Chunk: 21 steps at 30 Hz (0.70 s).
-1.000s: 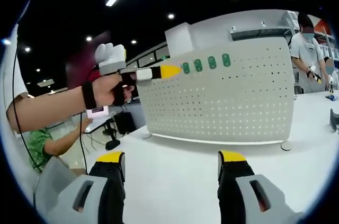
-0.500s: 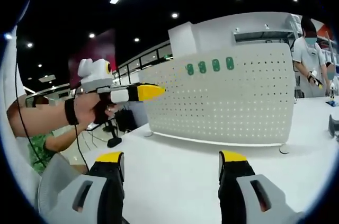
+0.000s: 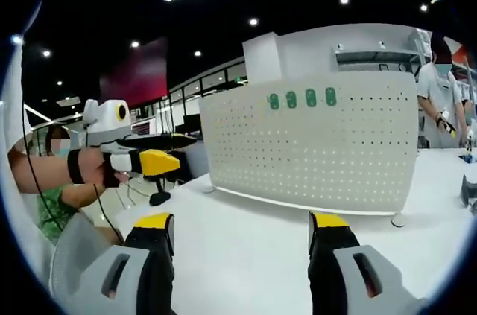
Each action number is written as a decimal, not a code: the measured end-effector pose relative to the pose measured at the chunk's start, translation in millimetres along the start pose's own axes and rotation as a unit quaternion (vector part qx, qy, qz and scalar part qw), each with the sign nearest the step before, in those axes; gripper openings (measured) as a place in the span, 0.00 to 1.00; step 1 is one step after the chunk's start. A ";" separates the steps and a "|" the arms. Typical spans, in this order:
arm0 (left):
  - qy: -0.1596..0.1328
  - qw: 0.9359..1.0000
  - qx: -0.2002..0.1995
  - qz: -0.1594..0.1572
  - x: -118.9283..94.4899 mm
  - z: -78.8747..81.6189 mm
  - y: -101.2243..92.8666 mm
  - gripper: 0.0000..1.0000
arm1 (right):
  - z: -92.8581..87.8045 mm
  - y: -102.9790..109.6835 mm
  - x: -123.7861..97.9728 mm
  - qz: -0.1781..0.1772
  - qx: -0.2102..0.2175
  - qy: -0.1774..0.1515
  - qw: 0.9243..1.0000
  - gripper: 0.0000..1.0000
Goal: Insert the hook assembly into the mounting plate slot until the hook locks in place.
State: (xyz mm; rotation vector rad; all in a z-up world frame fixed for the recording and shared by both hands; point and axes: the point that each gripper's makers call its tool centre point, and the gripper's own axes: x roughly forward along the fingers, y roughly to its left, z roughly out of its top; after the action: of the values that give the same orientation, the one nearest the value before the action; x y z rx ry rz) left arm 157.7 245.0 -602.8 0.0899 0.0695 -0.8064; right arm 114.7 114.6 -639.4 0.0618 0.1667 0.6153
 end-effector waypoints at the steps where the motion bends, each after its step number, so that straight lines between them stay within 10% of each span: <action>1: 0.001 1.000 0.001 0.000 -6.0 -2.4 -0.6 0.77 | 0.8 0.3 -0.1 -0.001 0.001 -0.003 1.000 0.75; 21: 0.015 0.999 -0.031 0.017 -65.9 -18.9 -13.5 0.80 | -7.9 11.2 -19.3 -0.015 0.006 0.004 1.000 0.74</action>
State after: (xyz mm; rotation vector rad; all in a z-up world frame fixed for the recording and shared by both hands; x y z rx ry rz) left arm 102.0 285.0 -616.0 0.0439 0.1216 -0.7677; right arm 91.5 112.6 -643.3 0.0689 0.1782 0.5851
